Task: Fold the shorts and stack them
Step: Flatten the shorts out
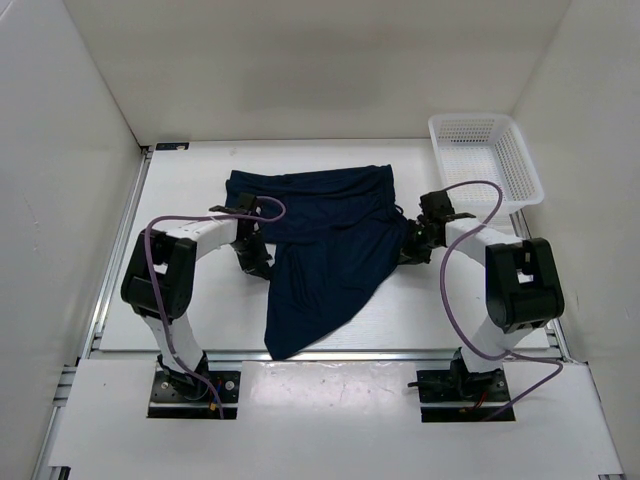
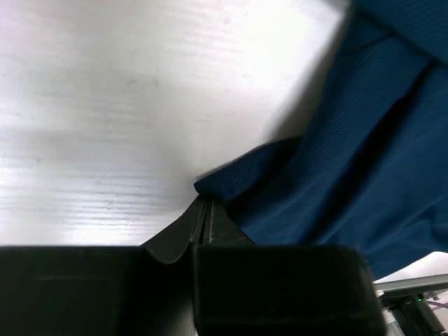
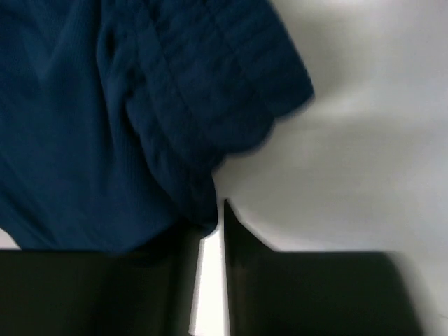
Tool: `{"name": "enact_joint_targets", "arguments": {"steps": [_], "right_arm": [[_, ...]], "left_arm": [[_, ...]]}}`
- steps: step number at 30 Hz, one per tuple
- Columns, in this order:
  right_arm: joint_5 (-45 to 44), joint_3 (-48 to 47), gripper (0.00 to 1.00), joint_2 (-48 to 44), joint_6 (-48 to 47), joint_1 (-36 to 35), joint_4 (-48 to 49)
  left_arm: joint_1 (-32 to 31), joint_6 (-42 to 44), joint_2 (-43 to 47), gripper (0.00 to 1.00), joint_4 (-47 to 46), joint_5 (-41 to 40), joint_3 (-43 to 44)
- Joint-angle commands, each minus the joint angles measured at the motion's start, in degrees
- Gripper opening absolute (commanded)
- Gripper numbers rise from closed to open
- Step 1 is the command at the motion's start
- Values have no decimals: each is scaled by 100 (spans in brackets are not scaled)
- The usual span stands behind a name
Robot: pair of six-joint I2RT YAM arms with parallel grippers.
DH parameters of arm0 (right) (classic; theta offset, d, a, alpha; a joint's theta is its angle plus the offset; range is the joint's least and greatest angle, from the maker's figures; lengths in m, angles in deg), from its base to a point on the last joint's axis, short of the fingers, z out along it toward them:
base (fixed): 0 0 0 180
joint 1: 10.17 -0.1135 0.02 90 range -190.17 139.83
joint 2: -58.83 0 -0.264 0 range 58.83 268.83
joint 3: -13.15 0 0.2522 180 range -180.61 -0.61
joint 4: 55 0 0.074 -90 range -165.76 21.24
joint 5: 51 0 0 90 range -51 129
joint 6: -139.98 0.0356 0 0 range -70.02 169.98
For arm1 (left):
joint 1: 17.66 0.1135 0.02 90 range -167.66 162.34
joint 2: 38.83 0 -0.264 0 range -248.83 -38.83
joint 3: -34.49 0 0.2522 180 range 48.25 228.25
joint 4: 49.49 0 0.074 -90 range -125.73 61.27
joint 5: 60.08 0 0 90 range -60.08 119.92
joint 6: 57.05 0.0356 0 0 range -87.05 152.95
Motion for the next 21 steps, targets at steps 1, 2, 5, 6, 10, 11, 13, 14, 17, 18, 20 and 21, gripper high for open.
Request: {"name": "enact_joint_targets", "arguments": {"steps": [1, 2, 5, 6, 10, 11, 13, 14, 17, 18, 20, 21], "right_arm": [[141, -359, 1, 89, 24, 26, 221], [89, -359, 1, 89, 24, 26, 221], [-60, -298, 1, -68, 24, 26, 116], [-61, -246, 1, -121, 24, 26, 115], [-254, -192, 1, -263, 24, 26, 62], [-254, -192, 1, -263, -28, 26, 62], [-307, -192, 1, -263, -29, 26, 10], [-307, -192, 1, -263, -29, 26, 10], [-307, -192, 1, -263, -29, 26, 10], [-255, -192, 1, -263, -29, 26, 10], [-254, -192, 1, -210, -29, 26, 10], [-254, -192, 1, -210, -29, 26, 10]], "left_arm": [[153, 231, 207, 10, -199, 192, 190], [206, 232, 304, 10, -199, 192, 190], [505, 285, 734, 10, -59, 245, 138], [584, 345, 840, 10, 3, 245, 137], [970, 425, 1175, 10, 153, 245, 137], [1137, 503, 1175, 10, 213, 245, 137], [1304, 566, 1228, 10, 266, 298, 190], [1384, 627, 1228, 10, 267, 298, 251], [1665, 750, 1062, 10, 320, 516, 453], [1666, 750, 939, 10, 320, 639, 506], [1579, 890, 824, 10, 320, 894, 629], [1508, 891, 763, 15, 320, 895, 629]]}}
